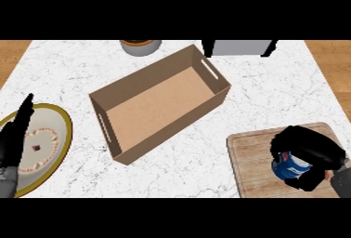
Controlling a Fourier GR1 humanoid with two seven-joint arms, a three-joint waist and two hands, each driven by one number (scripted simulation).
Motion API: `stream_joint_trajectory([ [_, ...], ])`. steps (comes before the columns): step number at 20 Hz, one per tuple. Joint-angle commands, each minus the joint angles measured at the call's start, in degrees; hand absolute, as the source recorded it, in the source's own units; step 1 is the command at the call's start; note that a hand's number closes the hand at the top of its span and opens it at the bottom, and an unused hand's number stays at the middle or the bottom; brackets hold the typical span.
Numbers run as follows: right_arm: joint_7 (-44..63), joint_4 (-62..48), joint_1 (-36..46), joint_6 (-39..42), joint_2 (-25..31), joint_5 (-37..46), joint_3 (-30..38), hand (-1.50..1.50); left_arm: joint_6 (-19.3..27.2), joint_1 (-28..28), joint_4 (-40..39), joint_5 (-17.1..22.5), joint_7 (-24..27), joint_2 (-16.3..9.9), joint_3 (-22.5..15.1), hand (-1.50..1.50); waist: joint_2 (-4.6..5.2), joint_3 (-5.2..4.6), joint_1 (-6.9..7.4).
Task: Pick the can from the cutting board and place it in the cardboard box
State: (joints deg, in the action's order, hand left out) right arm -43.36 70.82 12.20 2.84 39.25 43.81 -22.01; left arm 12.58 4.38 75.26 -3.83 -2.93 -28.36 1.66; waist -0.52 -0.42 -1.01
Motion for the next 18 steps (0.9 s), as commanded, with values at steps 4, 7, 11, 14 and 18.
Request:
stream_joint_trajectory([
  [4, 32.47, -2.38, -5.97, -7.38, -9.72, -1.80, 10.86, 1.50, 0.92, -1.91, 0.09, 0.07, -0.64, -0.74, 1.50, 0.00, -0.72, 0.13, -3.26],
  [7, 44.43, 3.54, -5.66, -12.83, -12.02, 2.75, 12.36, 1.50, 1.43, -3.11, 0.27, -0.07, 0.92, 1.36, 0.44, 0.00, -0.59, 0.06, -2.20],
  [11, 58.18, 19.24, -6.16, -12.70, -15.43, 9.05, 9.36, 1.50, -0.32, -1.50, 0.21, 0.53, -0.68, -1.53, 2.17, 0.00, -0.60, 0.07, -1.76],
  [14, 62.28, 30.69, -5.10, -11.84, -15.11, 13.54, 7.90, 1.50, -0.14, -2.23, 0.70, 0.19, 0.91, -0.35, 1.63, 0.00, -0.29, 0.20, -0.73],
  [18, 69.87, 43.45, -3.69, -4.10, -18.28, 17.59, 2.53, 1.50, -0.51, -2.54, 1.95, -0.71, 0.58, 0.85, 0.32, 0.00, 0.08, 0.30, 0.43],
])
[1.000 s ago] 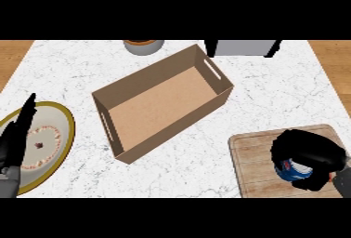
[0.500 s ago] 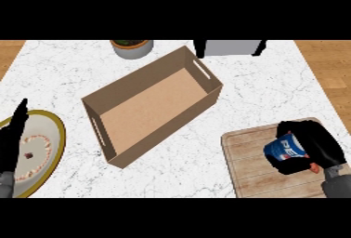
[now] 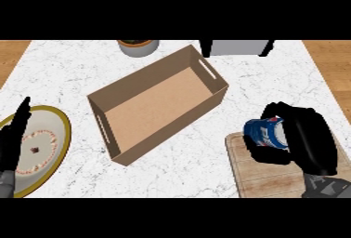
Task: Pick the can from the cutting board and place it in the cardboard box
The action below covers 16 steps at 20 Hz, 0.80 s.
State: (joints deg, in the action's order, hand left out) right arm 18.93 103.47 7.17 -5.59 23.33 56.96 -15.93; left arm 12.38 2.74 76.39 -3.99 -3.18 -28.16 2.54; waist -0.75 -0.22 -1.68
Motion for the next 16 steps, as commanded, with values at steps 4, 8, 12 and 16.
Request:
stream_joint_trajectory([
  [4, 10.93, 4.92, 10.31, 9.57, -10.86, 4.28, -7.34, 1.50, -1.71, 2.91, -0.95, -0.68, -0.29, 0.32, 0.47, 0.00, 0.76, 0.17, 2.05],
  [8, 14.47, 1.27, 20.58, 12.18, -17.65, 2.16, -5.06, 1.50, -0.47, 3.51, -4.11, -2.52, 2.71, 2.76, -0.38, 0.00, 0.88, 0.16, 2.24],
  [12, 19.16, -5.81, 29.54, 11.03, -23.00, 0.50, -2.89, 1.50, -0.94, 3.93, -3.62, -2.76, 1.66, 2.87, 0.16, 0.00, 0.88, 0.17, 2.41],
  [16, 21.21, -15.89, 36.90, 5.23, -23.20, -3.98, -1.46, 1.50, -1.36, 4.42, 0.09, -3.82, -2.39, 3.14, -0.78, 0.00, 0.83, 0.21, 2.64],
])
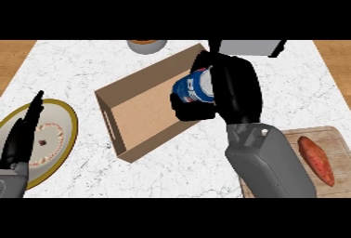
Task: Pick the can from the cutting board and place it in the cardboard box
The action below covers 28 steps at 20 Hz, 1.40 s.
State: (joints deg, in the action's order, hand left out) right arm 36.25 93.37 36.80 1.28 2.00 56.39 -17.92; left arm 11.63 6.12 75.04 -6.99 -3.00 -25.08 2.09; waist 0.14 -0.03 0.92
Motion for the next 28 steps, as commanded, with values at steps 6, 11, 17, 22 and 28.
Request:
stream_joint_trajectory([
  [6, -2.51, -28.24, 16.28, -13.16, -1.97, -11.60, 4.70, 1.50, -0.03, -0.88, 2.57, -2.11, -1.24, 1.51, -1.23, 0.00, 0.27, 0.05, 1.18],
  [11, -5.37, -44.63, 25.38, -21.57, -1.99, -15.84, 2.98, 1.50, -3.28, 3.97, -0.69, -0.11, -1.68, -1.00, 1.94, 0.00, 0.61, 0.01, 1.73],
  [17, -4.31, -60.77, 31.36, -28.46, -2.00, -17.64, 1.50, 1.50, -2.27, 2.92, 0.41, -2.31, -0.76, 1.48, -0.76, 0.00, 1.10, -0.03, 3.50],
  [22, -8.37, -64.97, 28.21, -30.78, -2.00, -28.67, 2.97, -1.50, -2.54, 5.92, -0.13, -2.36, -1.83, 1.31, -0.16, 0.00, 1.38, 0.04, 4.07],
  [28, -14.82, -69.05, 32.25, -33.42, -2.00, -35.05, 2.85, -1.50, -4.70, 5.78, -0.86, -1.55, -0.49, 0.73, 0.30, 0.00, 1.54, 0.02, 5.31],
])
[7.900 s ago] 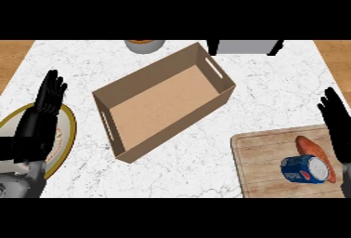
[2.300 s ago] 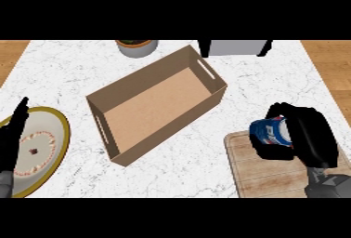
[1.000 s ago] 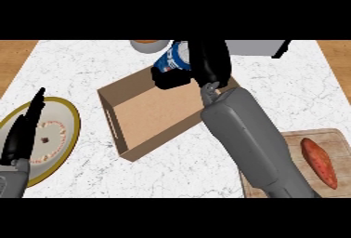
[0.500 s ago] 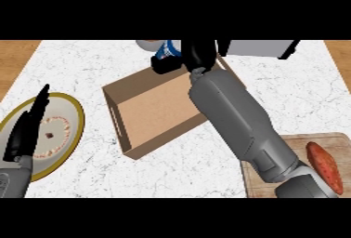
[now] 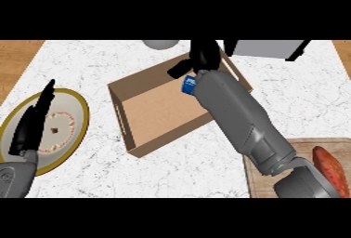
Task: Pick the can from the cutting board and place it in the cardboard box
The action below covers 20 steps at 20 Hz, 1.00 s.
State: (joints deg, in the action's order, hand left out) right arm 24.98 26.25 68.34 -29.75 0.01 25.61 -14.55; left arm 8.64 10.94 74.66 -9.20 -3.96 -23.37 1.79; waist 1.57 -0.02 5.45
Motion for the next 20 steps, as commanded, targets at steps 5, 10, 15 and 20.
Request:
stream_joint_trajectory([
  [5, -11.48, -2.22, 1.05, -10.86, -0.01, -5.68, 0.15, -1.50, -1.56, 1.36, -1.51, 0.34, 1.14, -0.92, 1.00, 0.00, 0.20, 0.01, 0.56],
  [10, -18.82, 0.98, -0.06, -15.87, -0.01, -11.05, 5.60, -1.50, -0.28, -1.34, -1.32, 0.20, 0.89, -0.14, 1.86, 0.00, -0.65, 0.05, -2.04],
  [15, -26.73, 3.86, -3.79, -15.46, 0.00, -15.85, 10.28, -1.50, -0.15, -3.09, -2.25, 0.22, 3.34, -0.25, 3.39, 0.00, -1.00, 0.02, -3.84],
  [20, -27.84, 14.73, -13.09, -9.14, 4.81, -18.03, 12.19, -1.50, -0.32, -4.68, 1.79, 0.40, -2.26, -1.05, 4.65, 0.00, -1.90, 0.06, -5.79],
])
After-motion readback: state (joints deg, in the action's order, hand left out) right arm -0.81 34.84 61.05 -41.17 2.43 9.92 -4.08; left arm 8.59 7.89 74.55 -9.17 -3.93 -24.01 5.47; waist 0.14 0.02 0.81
